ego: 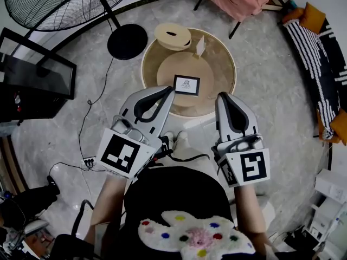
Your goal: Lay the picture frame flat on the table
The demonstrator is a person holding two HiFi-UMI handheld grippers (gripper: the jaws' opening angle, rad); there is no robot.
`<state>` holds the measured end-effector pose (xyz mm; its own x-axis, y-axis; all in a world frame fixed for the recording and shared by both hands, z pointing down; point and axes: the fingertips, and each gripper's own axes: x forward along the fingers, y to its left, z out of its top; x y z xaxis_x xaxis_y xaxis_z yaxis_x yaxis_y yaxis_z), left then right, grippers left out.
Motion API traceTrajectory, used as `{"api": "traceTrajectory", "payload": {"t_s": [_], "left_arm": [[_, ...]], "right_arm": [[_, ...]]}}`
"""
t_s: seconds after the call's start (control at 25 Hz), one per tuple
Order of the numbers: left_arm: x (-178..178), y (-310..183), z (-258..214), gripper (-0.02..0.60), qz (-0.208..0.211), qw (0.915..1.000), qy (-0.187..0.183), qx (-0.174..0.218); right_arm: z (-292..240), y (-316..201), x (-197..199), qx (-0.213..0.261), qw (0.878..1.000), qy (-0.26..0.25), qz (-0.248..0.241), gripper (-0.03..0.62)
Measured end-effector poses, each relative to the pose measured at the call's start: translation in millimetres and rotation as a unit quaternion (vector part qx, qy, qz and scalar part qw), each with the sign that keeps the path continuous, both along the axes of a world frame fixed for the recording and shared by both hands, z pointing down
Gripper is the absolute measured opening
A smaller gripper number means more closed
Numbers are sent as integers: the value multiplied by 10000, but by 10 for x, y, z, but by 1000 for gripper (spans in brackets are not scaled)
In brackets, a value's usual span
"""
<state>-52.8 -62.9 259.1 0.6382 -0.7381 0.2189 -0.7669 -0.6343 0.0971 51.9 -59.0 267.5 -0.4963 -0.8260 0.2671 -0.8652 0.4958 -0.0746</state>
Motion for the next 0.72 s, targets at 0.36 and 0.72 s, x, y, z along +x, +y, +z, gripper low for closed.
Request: {"api": "traceTrajectory", "payload": {"t_s": [0.36, 0.72], "left_arm": [[-22, 9, 15, 17, 11, 10000, -39, 75], [-18, -1, 21, 17, -49, 10000, 15, -53]], "right_arm": [[3, 1, -14, -18, 10000, 19, -5, 40], [-54, -55, -71, 203, 9998, -75, -28, 39]]}}
